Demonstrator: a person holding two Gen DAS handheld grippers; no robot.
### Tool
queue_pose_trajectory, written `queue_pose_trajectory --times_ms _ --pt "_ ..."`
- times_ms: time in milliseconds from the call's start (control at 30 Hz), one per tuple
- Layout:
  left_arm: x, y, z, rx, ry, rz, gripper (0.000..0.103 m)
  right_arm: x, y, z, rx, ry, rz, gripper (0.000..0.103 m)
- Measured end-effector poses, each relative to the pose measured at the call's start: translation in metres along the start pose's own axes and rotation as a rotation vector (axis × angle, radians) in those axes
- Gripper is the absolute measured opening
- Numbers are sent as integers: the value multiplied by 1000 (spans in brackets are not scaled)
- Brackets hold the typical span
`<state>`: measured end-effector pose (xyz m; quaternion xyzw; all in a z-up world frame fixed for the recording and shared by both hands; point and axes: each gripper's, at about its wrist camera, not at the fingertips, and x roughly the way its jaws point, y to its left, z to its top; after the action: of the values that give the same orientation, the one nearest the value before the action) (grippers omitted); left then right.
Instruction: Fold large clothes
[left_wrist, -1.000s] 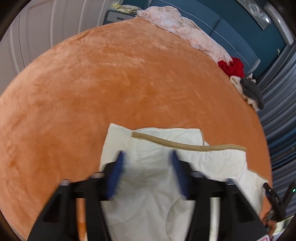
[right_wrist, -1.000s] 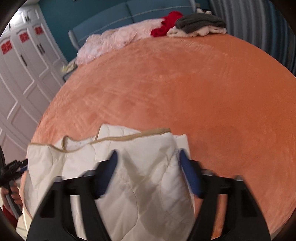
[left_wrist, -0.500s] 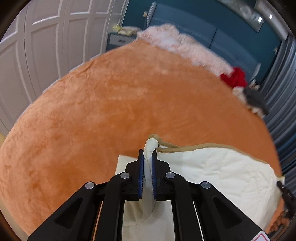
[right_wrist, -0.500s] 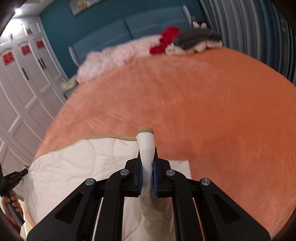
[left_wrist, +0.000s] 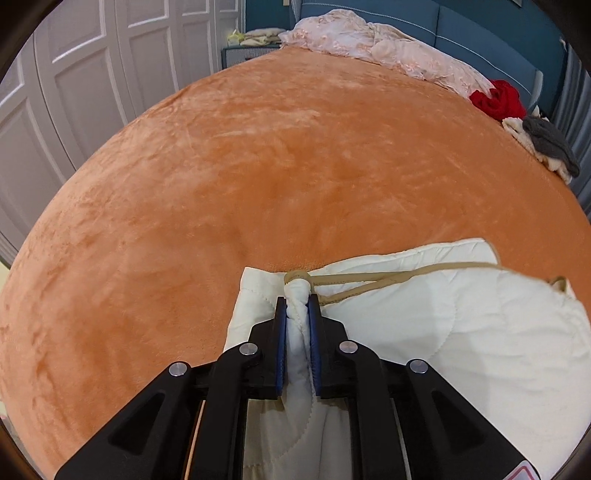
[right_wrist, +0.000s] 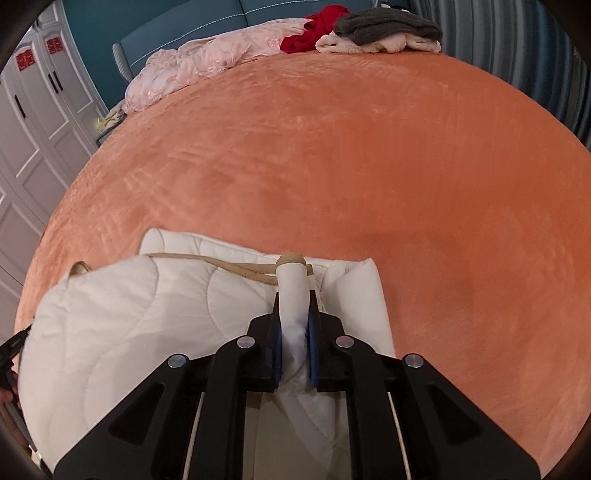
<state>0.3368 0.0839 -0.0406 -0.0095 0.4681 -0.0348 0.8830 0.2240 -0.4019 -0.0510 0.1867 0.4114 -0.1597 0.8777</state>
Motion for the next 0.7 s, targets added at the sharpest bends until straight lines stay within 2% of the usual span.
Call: queue_pose_trajectory --times_ms 167,400,433,467,500,533,567,633,700 --pt "3 -2 -7 -5 -38 20 15 8 3 -6 -18 -25 -16 10" --pt "3 -3 -8 -10 -50 23 17 7 3 -7 -23 -56 -21 12" --pt "1 -3 -7 -9 -47 31 21 6 2 -7 -16 -54 -12 13" --pt "-1 -3 -5 -10 -39 56 32 4 0 -5 -9 -49 -5 14" --pt "-6 -1 -2 -17 -33 84 40 2 -1 -3 -5 -45 -5 19" --pt "-14 2 0 -32 -30 109 51 -6 -2 1 6 -43 -27 38" --pt "-25 6 2 -55 -36 106 52 -17 -3 4 22 -56 -60 48" --pt "-54 18 5 -108 -72 35 52 -52 -4 6 50 -145 -33 51" --pt "-82 19 11 -124 -109 -8 52 -73 8 9 20 -177 -1 51"
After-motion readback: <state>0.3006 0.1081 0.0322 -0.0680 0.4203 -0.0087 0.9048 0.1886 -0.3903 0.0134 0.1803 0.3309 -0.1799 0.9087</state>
